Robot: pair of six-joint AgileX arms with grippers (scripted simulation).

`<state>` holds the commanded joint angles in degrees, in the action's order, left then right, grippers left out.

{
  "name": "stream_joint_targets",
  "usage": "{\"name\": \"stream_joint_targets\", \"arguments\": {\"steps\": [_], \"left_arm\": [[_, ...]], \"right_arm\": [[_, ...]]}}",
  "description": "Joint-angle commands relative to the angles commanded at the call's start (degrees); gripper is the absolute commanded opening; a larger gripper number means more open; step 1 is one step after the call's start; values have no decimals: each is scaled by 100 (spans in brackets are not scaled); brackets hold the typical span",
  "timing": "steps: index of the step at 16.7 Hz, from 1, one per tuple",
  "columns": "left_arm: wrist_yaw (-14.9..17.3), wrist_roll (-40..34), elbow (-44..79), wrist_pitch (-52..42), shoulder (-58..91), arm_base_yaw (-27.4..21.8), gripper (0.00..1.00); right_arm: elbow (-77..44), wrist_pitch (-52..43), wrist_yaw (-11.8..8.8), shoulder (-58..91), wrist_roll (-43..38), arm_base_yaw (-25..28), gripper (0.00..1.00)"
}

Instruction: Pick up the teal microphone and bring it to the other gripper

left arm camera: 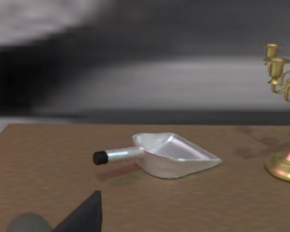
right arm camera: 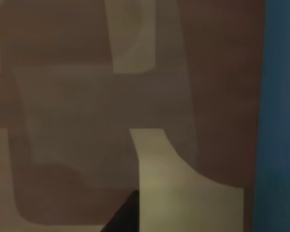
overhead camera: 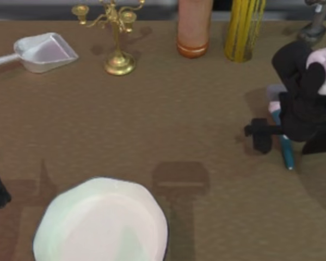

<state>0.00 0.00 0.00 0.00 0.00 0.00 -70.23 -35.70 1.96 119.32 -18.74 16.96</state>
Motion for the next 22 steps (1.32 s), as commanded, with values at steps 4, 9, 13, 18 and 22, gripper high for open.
{"name": "stream_joint_targets", "arguments": {"steps": [4,9,13,18,22], "left_arm": [[0,0,0,0,0,0,100],[0,0,0,0,0,0,100],[0,0,0,0,0,0,100],[0,0,0,0,0,0,100],[0,0,0,0,0,0,100]], "right_arm": [[0,0,0,0,0,0,0],[0,0,0,0,0,0,0],[-136,-71,70,-350,78,12,0],[116,1080,-405,-575,340,29,0],[588,2898,-1068,-917,683,13,0]]}}
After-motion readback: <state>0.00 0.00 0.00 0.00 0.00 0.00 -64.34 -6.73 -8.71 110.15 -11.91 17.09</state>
